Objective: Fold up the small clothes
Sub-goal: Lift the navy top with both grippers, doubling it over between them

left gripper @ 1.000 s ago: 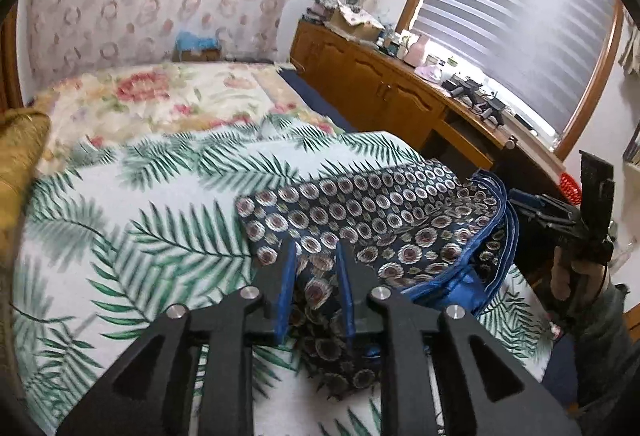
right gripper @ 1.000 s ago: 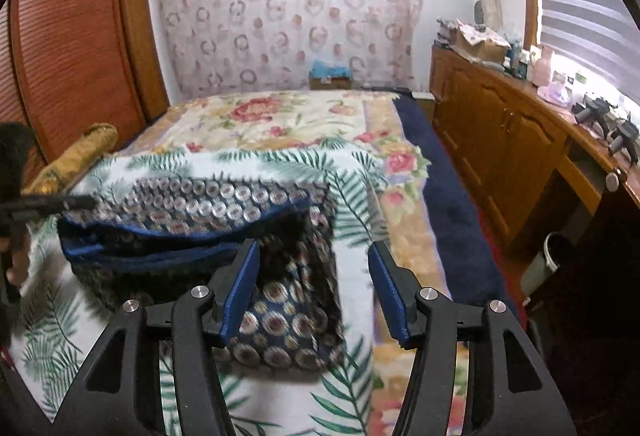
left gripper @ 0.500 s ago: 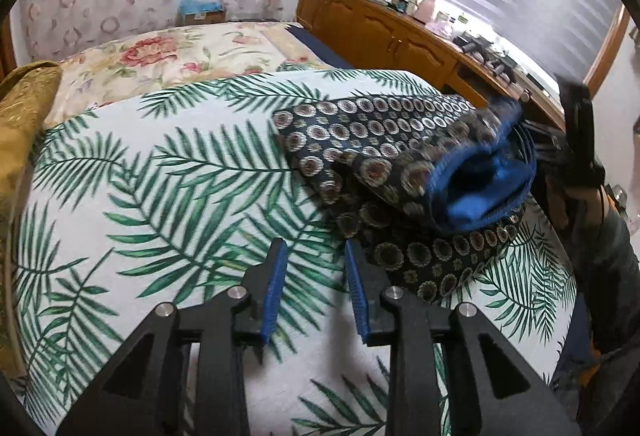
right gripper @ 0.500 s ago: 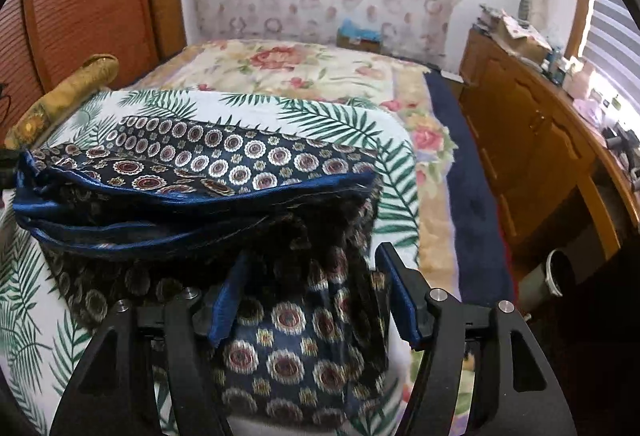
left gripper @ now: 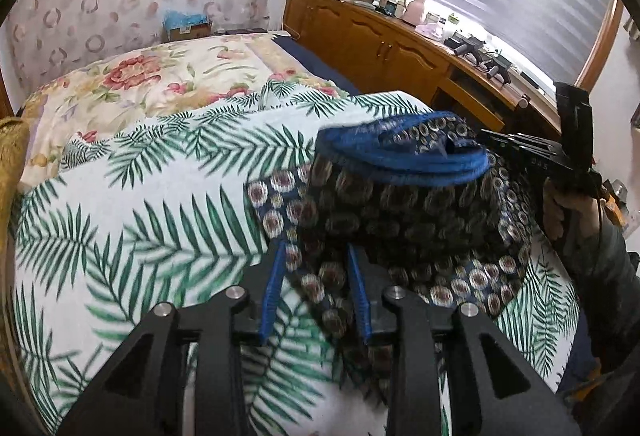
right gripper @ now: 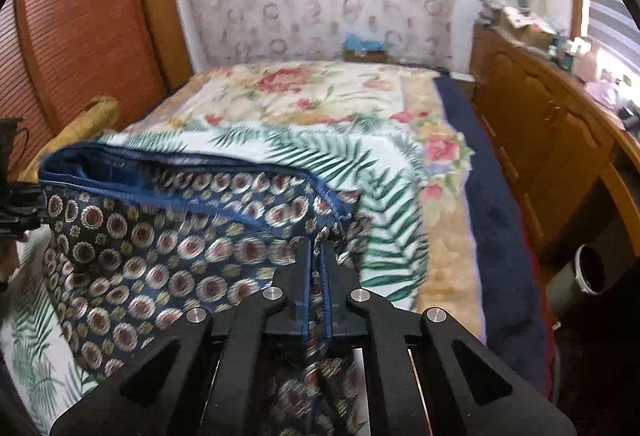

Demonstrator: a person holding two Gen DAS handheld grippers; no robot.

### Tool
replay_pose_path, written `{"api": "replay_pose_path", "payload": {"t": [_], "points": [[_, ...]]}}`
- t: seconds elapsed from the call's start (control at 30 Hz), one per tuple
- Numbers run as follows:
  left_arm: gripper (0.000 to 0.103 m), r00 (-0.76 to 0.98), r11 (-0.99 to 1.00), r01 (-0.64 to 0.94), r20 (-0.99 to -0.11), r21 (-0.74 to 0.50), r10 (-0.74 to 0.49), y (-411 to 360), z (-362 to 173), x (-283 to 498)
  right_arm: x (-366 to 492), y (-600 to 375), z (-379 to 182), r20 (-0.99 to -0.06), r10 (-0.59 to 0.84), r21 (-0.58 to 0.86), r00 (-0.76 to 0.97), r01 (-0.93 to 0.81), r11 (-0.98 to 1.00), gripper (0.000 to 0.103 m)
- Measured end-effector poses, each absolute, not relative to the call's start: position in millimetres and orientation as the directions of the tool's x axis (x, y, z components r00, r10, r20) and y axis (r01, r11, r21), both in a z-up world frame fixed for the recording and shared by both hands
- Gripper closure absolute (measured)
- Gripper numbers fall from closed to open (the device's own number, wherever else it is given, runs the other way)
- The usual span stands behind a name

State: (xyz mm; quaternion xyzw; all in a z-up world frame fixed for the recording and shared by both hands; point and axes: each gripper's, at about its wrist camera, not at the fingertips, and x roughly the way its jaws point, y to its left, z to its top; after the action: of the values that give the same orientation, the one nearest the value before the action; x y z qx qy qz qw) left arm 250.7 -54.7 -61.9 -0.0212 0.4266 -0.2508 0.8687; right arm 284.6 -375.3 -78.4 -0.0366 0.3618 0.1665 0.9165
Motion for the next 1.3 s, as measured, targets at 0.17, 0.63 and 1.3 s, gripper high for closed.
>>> {"api": "replay_pose_path", "payload": {"t": [0.17,0.63,1.3], "points": [[0.073,0.522,0.871,0.417,-0.715,-0.260,-0.464,-57,-58,259,291,-384,-72,-0.662,0.226,0.034,0.715,-0.272,0.962,0.103],[0.101,0.460,0.824,0.443,-0.699,-0.354,-0.548,-59,-74,290,276,-368,-65,-0.679,0.292,0.044,0.673,-0.360,0.932,0.064],[0.086,0.552,0.905,0.341,-0.725,-0.256,-0.413,-37,-72,285,280,-374,-66,-0.650,0.194,-0.029,0.734,-0.279,0.960,0.102]]}}
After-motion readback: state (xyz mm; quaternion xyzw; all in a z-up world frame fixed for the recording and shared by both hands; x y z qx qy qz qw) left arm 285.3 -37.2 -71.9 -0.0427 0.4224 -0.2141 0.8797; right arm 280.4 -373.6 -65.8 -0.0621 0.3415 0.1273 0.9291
